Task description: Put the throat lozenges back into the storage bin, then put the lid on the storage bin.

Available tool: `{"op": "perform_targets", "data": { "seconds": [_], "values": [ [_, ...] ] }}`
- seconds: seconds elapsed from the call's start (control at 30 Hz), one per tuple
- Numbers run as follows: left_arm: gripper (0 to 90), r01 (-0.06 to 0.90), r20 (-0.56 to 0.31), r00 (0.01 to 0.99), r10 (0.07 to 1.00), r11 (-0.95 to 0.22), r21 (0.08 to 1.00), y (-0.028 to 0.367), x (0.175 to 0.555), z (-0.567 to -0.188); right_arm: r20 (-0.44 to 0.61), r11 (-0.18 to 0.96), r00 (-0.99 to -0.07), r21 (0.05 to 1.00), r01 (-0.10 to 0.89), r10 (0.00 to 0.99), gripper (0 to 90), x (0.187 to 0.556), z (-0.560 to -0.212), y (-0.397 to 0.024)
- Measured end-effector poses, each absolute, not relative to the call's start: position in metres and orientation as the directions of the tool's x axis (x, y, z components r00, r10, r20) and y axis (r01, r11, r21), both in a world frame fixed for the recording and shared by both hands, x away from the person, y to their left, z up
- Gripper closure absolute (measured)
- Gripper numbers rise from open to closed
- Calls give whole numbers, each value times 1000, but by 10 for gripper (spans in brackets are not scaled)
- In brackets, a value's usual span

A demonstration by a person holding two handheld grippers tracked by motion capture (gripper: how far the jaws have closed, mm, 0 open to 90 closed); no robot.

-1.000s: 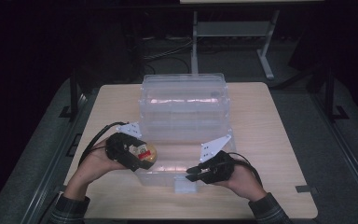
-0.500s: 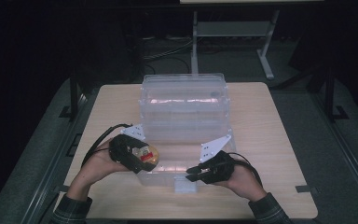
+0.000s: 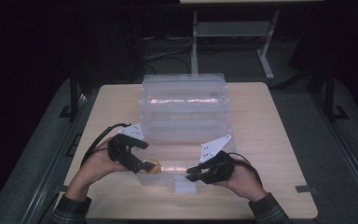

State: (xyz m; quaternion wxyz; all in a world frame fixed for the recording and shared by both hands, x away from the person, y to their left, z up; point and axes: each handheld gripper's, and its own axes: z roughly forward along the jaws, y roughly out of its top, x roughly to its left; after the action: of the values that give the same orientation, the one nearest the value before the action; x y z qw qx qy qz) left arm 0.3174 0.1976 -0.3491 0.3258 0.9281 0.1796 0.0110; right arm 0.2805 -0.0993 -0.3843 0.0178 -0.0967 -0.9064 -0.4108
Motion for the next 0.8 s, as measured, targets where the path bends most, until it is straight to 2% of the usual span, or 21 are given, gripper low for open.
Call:
{"op": "perform_targets", "data": {
  "seconds": [0.8],
  "values": [
    [209,324,-94,933,346,-700,636,205,316,-341,112,644,-980,741,191,162,766,280,-384,-99]
  ]
}}
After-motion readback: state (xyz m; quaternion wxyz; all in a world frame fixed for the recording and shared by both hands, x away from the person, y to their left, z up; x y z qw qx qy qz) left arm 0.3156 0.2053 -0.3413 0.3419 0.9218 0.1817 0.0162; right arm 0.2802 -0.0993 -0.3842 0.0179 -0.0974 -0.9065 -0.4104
